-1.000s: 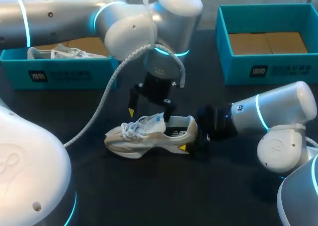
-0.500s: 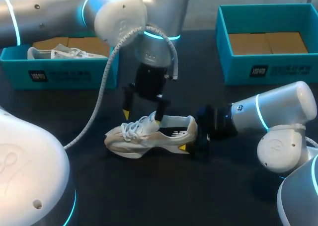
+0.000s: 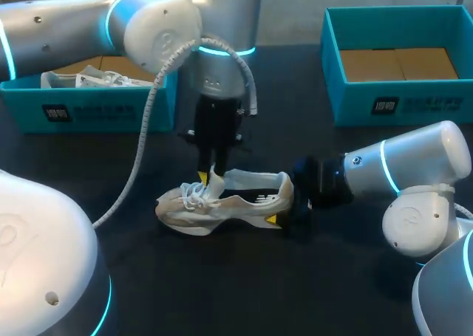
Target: Take the shoe out of the shoebox, open the shoe tongue, remove and reinsert the insole, then place the shoe into the shoebox
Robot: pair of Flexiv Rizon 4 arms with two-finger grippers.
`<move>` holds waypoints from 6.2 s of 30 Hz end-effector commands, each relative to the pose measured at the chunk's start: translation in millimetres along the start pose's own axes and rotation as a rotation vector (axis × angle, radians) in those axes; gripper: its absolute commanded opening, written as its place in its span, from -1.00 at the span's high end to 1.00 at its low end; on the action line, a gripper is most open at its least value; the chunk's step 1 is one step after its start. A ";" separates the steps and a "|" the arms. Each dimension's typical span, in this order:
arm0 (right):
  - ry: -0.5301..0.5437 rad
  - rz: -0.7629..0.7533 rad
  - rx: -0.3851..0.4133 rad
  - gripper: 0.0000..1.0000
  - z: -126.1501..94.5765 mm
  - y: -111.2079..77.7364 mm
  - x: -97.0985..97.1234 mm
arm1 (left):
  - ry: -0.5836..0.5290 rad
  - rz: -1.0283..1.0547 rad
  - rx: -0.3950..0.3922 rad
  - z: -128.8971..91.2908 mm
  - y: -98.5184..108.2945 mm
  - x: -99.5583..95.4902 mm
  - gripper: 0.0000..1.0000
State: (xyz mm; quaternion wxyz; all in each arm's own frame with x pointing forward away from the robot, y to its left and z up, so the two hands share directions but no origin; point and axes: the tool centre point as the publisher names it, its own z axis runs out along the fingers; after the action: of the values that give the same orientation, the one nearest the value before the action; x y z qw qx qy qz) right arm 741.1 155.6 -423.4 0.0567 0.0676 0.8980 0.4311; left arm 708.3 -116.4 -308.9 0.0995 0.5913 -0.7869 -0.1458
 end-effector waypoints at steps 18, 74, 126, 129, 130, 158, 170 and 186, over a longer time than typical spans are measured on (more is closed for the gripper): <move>-0.004 0.001 0.008 1.00 2.0 0.8 1.7 | 0.092 -0.069 0.066 6.0 22.3 -56.0 1.00; -0.004 0.001 0.008 1.00 2.0 0.8 1.7 | 0.265 -0.041 0.089 25.4 31.3 -85.6 -1.00; -0.004 0.001 0.008 1.00 2.0 0.8 1.7 | -0.022 1.059 0.428 -88.5 19.4 -9.3 1.00; -0.004 0.001 0.008 1.00 2.0 0.8 1.7 | -0.022 1.059 0.428 -88.5 19.4 -9.3 1.00; -0.004 0.001 0.008 1.00 2.0 0.8 1.7 | -0.022 1.059 0.428 -88.5 19.4 -9.3 1.00; -0.004 0.001 0.008 1.00 2.0 0.8 1.7 | -0.066 1.615 0.282 -39.7 -21.8 49.4 1.00; -0.004 0.001 0.008 1.00 2.0 0.8 1.7 | -0.049 1.563 0.342 -16.3 -21.1 63.9 1.00; -0.004 0.001 0.008 1.00 2.0 0.8 1.7 | -0.028 1.569 0.349 -3.9 -25.1 74.8 1.00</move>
State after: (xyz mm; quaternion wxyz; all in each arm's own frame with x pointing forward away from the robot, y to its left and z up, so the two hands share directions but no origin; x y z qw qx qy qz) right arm 740.8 155.8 -423.4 0.0566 0.0678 0.8980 0.4310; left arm 712.4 -189.5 -303.6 0.0673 -0.1283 -0.9863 0.0794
